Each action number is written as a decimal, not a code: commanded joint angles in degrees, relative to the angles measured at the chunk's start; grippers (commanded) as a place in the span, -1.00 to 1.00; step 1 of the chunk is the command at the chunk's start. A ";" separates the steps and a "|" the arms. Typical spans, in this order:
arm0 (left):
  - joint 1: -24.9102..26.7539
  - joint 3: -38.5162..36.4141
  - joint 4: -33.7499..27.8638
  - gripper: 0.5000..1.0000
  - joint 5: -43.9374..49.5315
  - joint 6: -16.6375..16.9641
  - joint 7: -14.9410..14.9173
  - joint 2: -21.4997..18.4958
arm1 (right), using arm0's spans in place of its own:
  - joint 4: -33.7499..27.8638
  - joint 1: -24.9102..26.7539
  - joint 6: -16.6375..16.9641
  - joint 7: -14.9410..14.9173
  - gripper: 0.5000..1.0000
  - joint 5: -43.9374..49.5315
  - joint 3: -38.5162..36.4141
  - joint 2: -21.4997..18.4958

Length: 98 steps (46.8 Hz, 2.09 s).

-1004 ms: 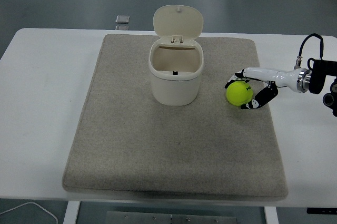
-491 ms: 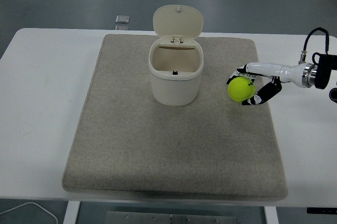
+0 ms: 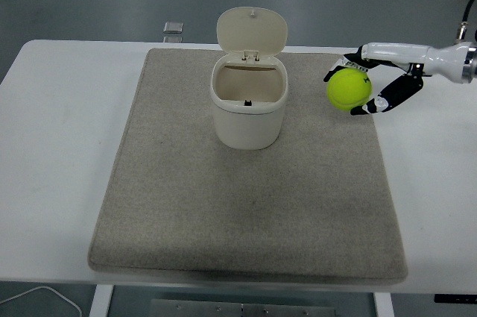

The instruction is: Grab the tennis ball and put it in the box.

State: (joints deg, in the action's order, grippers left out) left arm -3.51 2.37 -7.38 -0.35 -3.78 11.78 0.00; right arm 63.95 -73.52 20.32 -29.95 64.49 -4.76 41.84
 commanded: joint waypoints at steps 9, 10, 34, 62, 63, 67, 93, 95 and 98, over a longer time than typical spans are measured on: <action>-0.01 0.00 0.00 0.97 0.00 0.00 0.00 0.00 | 4.43 -1.28 2.26 -0.20 -1.00 -0.51 -4.99 -0.09; -0.01 0.00 0.00 0.97 0.00 0.00 0.00 0.00 | 4.51 -1.28 2.26 -0.20 -1.00 -0.51 -5.26 -0.18; -0.01 0.00 0.00 0.97 0.00 0.00 0.00 0.00 | 5.30 -5.14 2.97 0.33 -1.00 -2.97 -5.61 -3.95; -0.01 0.00 0.00 0.97 0.00 0.00 0.00 0.00 | -1.02 -5.14 -1.34 8.50 -1.00 -2.62 -4.56 -17.58; -0.01 0.00 0.00 0.97 0.00 0.00 0.00 0.00 | -1.11 -5.14 -1.51 8.85 -1.00 -2.62 -4.47 -17.75; -0.01 0.00 0.00 0.97 0.00 0.00 0.00 0.00 | -1.81 -5.23 -1.87 9.73 -1.00 -2.27 -4.38 -18.11; -0.01 0.00 0.00 0.97 0.00 0.00 0.00 0.00 | -2.87 -5.23 -2.83 13.42 -0.86 -2.09 -3.06 -18.63; -0.01 0.00 0.00 0.97 0.00 0.00 0.00 0.00 | -2.87 -5.15 -3.27 13.42 -0.84 -2.09 -2.71 -18.99; -0.01 0.00 0.00 0.97 0.00 0.00 0.00 0.00 | -2.87 -5.14 -3.80 13.42 -0.65 -2.09 -2.10 -19.16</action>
State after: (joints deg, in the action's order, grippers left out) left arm -3.52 2.37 -7.38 -0.35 -3.78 11.77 0.00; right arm 61.09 -78.72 17.09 -16.52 62.48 -7.43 22.90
